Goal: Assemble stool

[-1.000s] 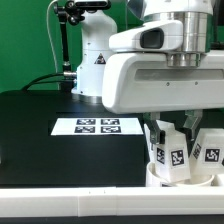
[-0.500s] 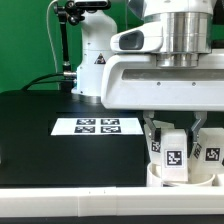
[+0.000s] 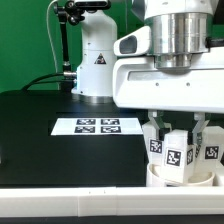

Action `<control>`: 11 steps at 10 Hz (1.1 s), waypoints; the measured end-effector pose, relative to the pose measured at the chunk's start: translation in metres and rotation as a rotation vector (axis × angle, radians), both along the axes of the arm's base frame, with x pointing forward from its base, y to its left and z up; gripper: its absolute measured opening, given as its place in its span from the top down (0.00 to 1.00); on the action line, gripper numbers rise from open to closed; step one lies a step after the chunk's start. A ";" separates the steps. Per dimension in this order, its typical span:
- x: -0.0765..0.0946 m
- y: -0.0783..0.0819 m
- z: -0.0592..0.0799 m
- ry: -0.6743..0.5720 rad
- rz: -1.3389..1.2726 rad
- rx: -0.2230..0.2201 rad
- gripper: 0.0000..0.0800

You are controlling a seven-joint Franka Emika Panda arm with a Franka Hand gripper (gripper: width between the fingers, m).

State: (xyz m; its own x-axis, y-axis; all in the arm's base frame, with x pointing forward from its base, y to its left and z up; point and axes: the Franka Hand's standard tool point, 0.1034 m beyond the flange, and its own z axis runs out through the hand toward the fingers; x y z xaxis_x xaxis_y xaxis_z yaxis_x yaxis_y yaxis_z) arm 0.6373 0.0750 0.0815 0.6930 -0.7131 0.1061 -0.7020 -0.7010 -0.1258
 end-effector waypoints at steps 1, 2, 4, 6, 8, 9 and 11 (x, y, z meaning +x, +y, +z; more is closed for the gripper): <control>-0.002 0.008 0.000 0.012 -0.042 -0.011 0.57; -0.003 0.009 -0.001 0.012 -0.096 0.010 0.57; -0.003 0.010 -0.001 0.014 -0.225 0.045 0.57; -0.003 0.011 -0.001 0.016 -0.346 0.073 0.57; -0.002 0.012 -0.001 0.015 -0.522 0.117 0.57; -0.002 0.014 -0.001 0.007 -0.657 0.160 0.57; -0.001 0.015 -0.001 -0.012 -0.895 0.234 0.57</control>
Offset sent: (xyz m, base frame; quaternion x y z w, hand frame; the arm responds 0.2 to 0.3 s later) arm 0.0000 0.0000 0.0000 0.0000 0.0000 0.1938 0.9810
